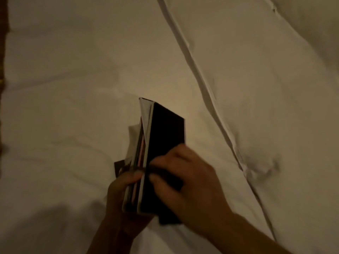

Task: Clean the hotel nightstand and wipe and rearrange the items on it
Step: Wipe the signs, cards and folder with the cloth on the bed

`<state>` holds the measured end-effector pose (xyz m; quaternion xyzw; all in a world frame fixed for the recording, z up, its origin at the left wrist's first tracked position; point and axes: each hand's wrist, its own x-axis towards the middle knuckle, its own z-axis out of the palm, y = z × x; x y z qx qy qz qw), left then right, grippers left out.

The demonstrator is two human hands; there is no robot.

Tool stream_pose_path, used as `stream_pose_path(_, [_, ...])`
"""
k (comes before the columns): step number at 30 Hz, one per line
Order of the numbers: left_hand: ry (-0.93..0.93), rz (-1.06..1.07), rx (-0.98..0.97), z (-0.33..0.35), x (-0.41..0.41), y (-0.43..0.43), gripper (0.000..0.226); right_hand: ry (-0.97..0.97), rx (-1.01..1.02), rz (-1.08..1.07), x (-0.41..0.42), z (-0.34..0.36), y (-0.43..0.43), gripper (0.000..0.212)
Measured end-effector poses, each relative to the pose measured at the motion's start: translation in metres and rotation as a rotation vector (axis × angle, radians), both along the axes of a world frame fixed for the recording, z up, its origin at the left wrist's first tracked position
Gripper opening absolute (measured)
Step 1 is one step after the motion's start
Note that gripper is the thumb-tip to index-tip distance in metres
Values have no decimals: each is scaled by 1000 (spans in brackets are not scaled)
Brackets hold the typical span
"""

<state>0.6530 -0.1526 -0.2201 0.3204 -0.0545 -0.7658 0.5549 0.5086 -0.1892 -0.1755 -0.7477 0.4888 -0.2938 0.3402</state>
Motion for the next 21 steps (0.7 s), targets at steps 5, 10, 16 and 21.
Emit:
stream_pose_path(5, [261, -57, 81, -3, 4, -4, 54, 72, -5, -42, -8, -13, -15, 18])
stream_pose_path(10, [16, 70, 52, 10, 4, -6, 41, 103, 61, -169, -23, -25, -23, 17])
stream_pose_path(16, [-105, -96, -69, 3, 11, -12, 69, 80, 31, 5, -19, -18, 0, 22])
stream_pose_path(21, [-185, -182, -93, 4, 9, 3, 58, 143, -18, -241, -9, -27, -88, 22])
